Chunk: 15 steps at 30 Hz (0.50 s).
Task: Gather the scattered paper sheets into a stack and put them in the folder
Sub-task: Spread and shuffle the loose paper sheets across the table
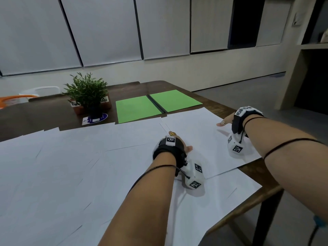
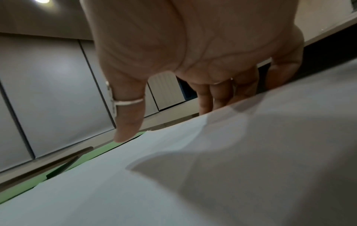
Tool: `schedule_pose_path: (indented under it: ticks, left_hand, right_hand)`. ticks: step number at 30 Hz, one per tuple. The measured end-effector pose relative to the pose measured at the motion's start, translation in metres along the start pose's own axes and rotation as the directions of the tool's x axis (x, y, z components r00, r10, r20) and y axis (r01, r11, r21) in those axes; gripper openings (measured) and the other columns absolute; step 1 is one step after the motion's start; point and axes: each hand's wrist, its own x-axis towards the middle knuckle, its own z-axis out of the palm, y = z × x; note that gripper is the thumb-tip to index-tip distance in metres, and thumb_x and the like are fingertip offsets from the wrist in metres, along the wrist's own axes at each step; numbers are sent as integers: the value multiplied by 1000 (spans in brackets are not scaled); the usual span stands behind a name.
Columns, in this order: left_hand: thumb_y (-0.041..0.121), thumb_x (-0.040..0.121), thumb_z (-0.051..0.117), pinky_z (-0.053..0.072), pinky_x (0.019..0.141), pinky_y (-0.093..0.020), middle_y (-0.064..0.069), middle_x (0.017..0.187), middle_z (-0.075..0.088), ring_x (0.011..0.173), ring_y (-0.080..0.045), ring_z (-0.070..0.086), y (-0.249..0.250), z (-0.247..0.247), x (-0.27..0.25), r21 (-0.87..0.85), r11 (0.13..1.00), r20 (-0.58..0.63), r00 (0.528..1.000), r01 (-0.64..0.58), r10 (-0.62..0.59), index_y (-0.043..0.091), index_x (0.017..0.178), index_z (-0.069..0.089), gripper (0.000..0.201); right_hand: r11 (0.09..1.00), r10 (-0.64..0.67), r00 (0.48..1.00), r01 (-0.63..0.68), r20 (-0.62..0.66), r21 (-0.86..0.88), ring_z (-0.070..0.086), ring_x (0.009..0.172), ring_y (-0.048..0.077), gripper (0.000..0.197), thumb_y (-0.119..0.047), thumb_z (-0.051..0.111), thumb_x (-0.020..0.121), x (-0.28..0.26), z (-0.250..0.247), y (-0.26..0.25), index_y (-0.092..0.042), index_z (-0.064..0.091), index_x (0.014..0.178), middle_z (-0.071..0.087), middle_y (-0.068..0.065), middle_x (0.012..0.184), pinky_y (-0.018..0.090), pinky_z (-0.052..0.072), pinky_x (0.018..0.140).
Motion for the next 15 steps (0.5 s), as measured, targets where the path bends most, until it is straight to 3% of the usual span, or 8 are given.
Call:
schedule_pose_path:
  ticks: [2,6,11,15]
  left_hand:
    - [61,80,58,34,105,-42,-15,150,30,133,-35,36,-1,1,2,-9,1000,-1,1000,3,-3,4,148,9,101]
    - [62,80,59,35,104,-42,-16,148,33,132,-35,37,-1,3,6,-7,1000,-6,1000,2,-2,3,147,10,102]
    - [62,79,59,34,105,-42,-16,149,32,133,-35,36,-2,5,9,-1,1000,-24,1000,-6,6,2,148,7,104]
    - [62,78,60,34,105,-43,-17,147,34,132,-35,37,-2,7,12,-14,1000,-18,1000,1,-1,2,147,9,104]
  right_hand:
    - [1000,0,1000,0,-5,23,62,83,19,75,-67,73,60,5,2,0,-14,61,112,64,1,83,27,47,80]
    - [1000,-10,998,10,63,-2,62,100,23,75,-60,71,68,12,8,-6,-10,57,122,64,8,109,33,46,97]
    - [1000,-2,999,0,43,28,62,95,24,67,-56,68,76,9,9,-7,-7,57,121,61,9,99,30,47,93]
    - [999,2,999,-3,40,43,64,99,24,71,-58,70,72,12,9,-7,-7,58,118,64,8,98,34,48,95]
